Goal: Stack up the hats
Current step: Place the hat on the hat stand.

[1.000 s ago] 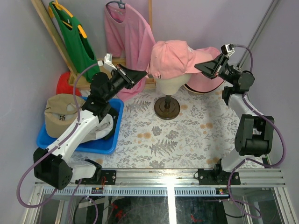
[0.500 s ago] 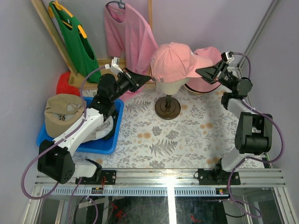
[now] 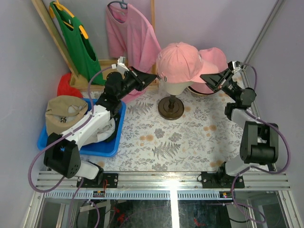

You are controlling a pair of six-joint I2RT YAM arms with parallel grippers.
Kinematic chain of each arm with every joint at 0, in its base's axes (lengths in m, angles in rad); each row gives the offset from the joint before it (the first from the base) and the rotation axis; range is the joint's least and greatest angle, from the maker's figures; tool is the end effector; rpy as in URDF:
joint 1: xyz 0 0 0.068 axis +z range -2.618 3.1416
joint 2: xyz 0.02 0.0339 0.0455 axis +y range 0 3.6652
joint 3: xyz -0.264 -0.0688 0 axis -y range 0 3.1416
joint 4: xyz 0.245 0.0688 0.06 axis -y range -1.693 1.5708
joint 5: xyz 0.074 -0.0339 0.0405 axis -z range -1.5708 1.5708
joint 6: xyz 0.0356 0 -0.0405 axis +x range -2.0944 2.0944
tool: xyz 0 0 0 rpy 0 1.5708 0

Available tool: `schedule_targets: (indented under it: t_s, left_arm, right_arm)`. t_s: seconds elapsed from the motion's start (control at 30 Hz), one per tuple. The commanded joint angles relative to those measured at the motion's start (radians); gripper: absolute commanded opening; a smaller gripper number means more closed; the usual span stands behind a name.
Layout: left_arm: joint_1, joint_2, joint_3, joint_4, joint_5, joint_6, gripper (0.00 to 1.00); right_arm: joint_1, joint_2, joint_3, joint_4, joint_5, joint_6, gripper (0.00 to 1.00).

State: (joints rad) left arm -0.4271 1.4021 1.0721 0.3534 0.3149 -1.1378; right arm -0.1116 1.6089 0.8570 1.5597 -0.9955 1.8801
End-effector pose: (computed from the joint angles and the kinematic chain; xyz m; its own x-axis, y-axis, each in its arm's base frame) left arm 0.3001 -0.1487 0.3536 -0.6044 -0.6732 -0.4261 0.3028 0.3005 -0.9044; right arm 0.3159 -0.0053 0.3213 -0.7098 0.6011 -0.3673 -0.5272 -0.1076 0.8429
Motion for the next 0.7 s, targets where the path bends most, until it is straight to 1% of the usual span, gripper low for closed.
schedule_targets:
  t_s: [0.0,0.13,0.23,0.3,0.37,0.67]
  left_arm:
    - [-0.004,0.077,0.074,-0.019,0.008,-0.026,0.0]
    - [-0.004,0.114,0.12,-0.028,0.01,-0.03,0.0]
    - [-0.002,0.12,0.133,-0.042,-0.007,-0.033,0.0]
    - [-0.003,0.12,0.132,-0.043,-0.014,-0.039,0.0]
    - [-0.002,0.123,0.132,-0.048,-0.019,-0.044,0.01]
    - [-0.003,0.114,0.135,-0.065,-0.057,-0.057,0.17]
  right_arm:
    - [-0.015,-0.111,-0.129,-0.303,0.0,-0.276,0.02]
    - [0.035,-0.258,-0.15,-0.614,0.065,-0.489,0.02]
    - [0.038,-0.31,-0.145,-0.732,0.126,-0.547,0.04]
    - [0.038,-0.309,-0.139,-0.749,0.133,-0.549,0.07]
    - [0.038,-0.299,-0.142,-0.73,0.152,-0.526,0.12]
    - [0.034,-0.252,-0.09,-0.714,0.183,-0.506,0.31]
